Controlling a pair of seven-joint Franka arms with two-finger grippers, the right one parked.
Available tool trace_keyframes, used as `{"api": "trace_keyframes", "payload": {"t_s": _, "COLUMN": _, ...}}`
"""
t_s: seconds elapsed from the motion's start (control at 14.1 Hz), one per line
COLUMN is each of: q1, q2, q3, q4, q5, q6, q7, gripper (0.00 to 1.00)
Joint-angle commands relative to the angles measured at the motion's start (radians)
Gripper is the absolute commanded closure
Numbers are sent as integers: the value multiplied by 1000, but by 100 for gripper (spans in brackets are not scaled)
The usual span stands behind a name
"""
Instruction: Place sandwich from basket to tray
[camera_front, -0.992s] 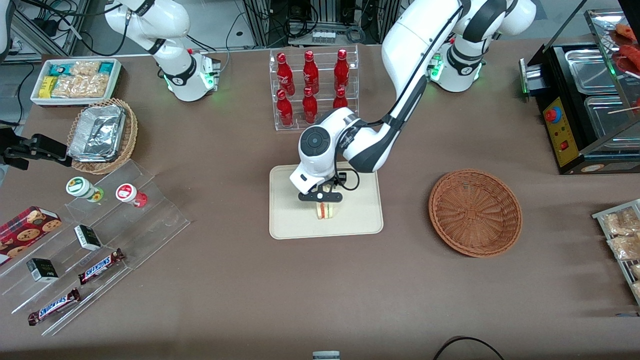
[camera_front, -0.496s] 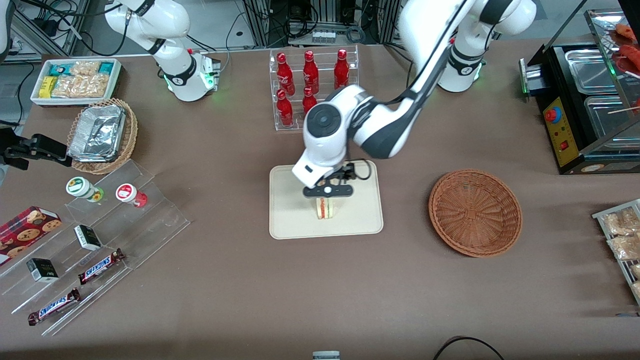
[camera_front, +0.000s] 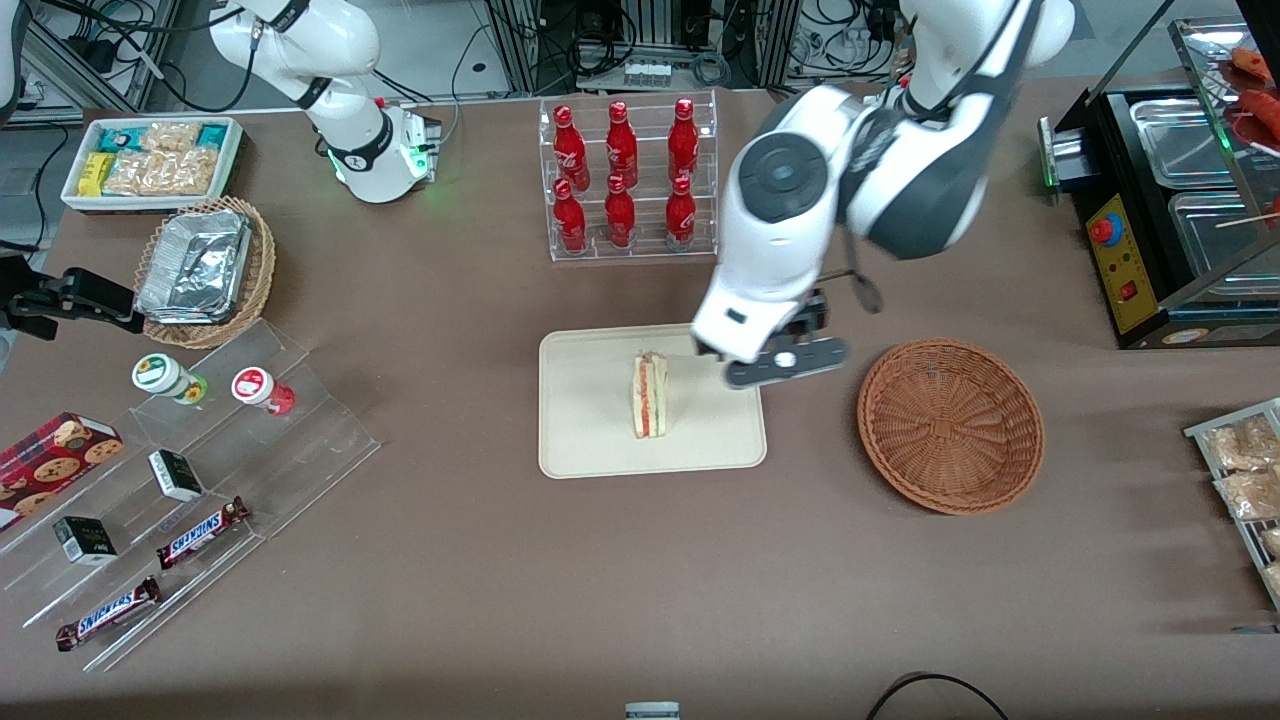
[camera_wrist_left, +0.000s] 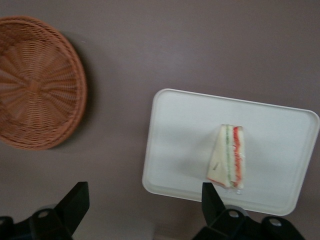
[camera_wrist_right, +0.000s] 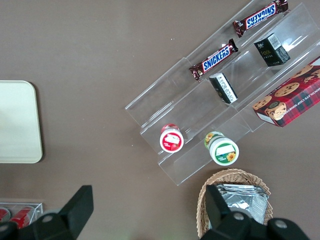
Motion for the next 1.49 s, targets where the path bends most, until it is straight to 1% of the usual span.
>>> {"api": "trace_keyframes", "payload": {"t_s": 0.0, "q1": 60, "q2": -91, "q3": 15, "q4": -63, "q5": 15, "q6": -33, "q7": 78, "gripper": 1}}
{"api": "trace_keyframes", "payload": {"t_s": 0.28, "q1": 157, "q2": -143, "q3": 16, "q4": -64, "q5": 3, "q6": -62, "q7": 175, "gripper": 0}}
{"api": "trace_keyframes", "payload": {"t_s": 0.57, "q1": 263, "q2": -183, "q3": 15, "q4": -66, "q5": -31, "q6": -106, "q7": 324, "gripper": 0}}
{"api": "trace_keyframes", "payload": {"t_s": 0.71, "q1": 307, "q2": -201, "q3": 16, "q4": -71, "q5": -31, "q6": -120, "q7": 375, "gripper": 0}}
{"api": "trace_keyframes", "payload": {"t_s": 0.99, "q1": 433, "q2": -235, "q3": 16, "q4": -72, "q5": -65, "q6": -160, "q7": 539, "gripper": 0}}
{"api": "trace_keyframes", "payload": {"t_s": 1.06, "q1": 447, "q2": -250, "q3": 16, "q4": -89, "q5": -65, "q6": -166, "q7": 565, "gripper": 0}}
{"api": "trace_keyframes", "payload": {"t_s": 1.28, "q1": 488, "q2": -331, "q3": 19, "q4": -199, "q5": -57, "q6": -122, "q7": 594, "gripper": 0}}
{"api": "trace_keyframes", "payload": {"t_s": 1.42, "q1": 493, "q2": -371, "q3": 19, "q4": -254, "q5": -45, "q6": -108, "q7": 629, "gripper": 0}}
